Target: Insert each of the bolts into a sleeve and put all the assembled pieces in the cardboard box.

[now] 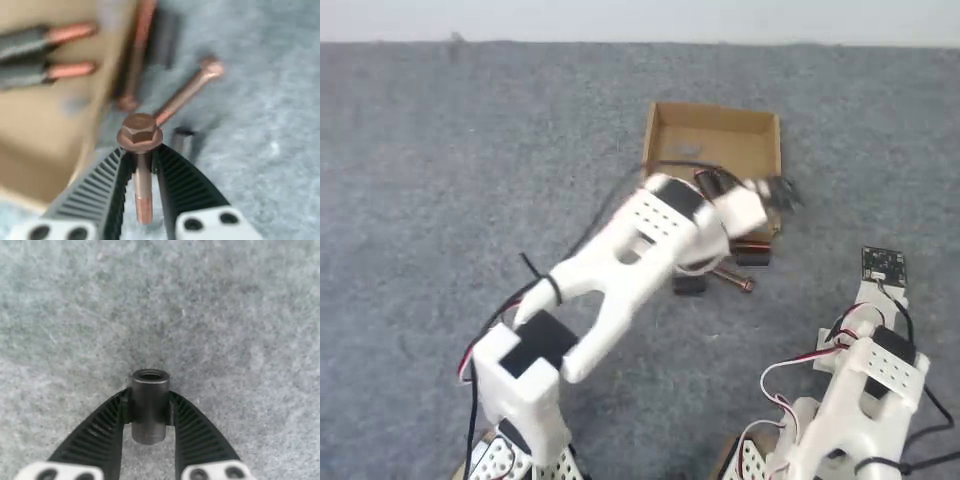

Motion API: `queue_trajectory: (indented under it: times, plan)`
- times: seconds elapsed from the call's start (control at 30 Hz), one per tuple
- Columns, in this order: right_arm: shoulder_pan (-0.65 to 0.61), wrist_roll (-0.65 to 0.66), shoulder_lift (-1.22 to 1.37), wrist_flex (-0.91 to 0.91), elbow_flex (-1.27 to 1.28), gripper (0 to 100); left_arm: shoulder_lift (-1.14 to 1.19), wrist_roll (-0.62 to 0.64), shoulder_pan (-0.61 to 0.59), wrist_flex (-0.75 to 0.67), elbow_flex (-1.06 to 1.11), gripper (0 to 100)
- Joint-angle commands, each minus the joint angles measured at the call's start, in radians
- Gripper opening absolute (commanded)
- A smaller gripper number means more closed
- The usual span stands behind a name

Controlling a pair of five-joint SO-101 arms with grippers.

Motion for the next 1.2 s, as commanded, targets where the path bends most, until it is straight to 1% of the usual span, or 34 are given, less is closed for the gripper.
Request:
queue_trajectory:
  times: [0.0,0.23,0.4,0.47,0.63,0.73,0.87,1.0,1.17]
  plan:
    - [-0.01,0.011,-0.027,-0.013,-0.009,0.6,-0.107,0.095,-0.064,0.005,-0.03,1]
    - [-0.01,0.011,-0.027,-0.013,-0.008,0.6,-0.152,0.295,-0.186,0.009,-0.022,1]
    - [-0.01,0.014,-0.027,-0.015,-0.008,0.6,-0.21,0.321,-0.288,-0.008,0.096,1]
    - [-0.012,0.014,-0.027,-0.016,-0.008,0.6,-0.253,0.321,-0.348,-0.071,0.186,1]
    - [-0.013,0.014,-0.036,-0.035,0.006,0.7,-0.382,0.327,-0.506,-0.35,0.46,1]
    - [-0.019,0.014,-0.038,-0.036,0.006,0.9,-0.446,0.327,-0.577,-0.451,0.591,1]
    - [-0.087,0.015,-0.038,-0.065,0.006,0.9,-0.5,0.328,-0.66,-0.519,0.72,1]
    - [-0.163,0.015,-0.038,-0.163,0.002,0.9,-0.523,0.328,-0.743,-0.58,0.829,1]
    - [-0.278,0.015,-0.031,-0.269,-0.055,0.9,-0.577,0.328,-0.798,-0.589,0.878,1]
